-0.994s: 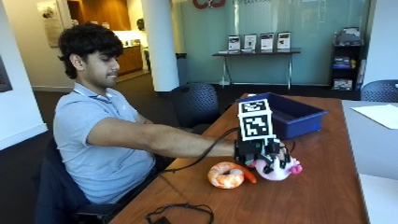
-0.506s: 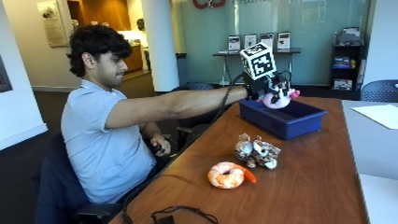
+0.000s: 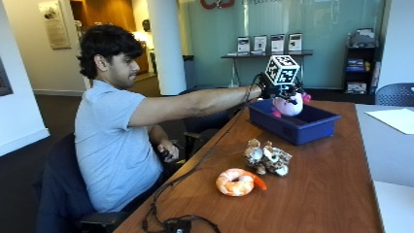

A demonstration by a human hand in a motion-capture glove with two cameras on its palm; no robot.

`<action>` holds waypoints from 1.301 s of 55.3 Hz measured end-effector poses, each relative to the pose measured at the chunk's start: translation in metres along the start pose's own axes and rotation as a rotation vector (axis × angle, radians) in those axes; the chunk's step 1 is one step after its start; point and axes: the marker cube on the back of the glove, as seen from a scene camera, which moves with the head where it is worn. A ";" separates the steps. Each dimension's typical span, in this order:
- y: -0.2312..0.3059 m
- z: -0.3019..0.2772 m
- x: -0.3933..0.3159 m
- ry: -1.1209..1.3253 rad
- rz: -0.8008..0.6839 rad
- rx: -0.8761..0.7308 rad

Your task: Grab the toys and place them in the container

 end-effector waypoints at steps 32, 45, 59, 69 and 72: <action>0.173 -0.020 0.179 0.369 0.223 -0.163; 0.206 0.022 0.234 0.461 0.315 -0.291; 0.192 0.055 0.243 0.299 0.204 -0.271; 0.184 0.054 0.237 0.341 0.113 0.056; 0.184 0.053 0.237 0.335 0.110 0.116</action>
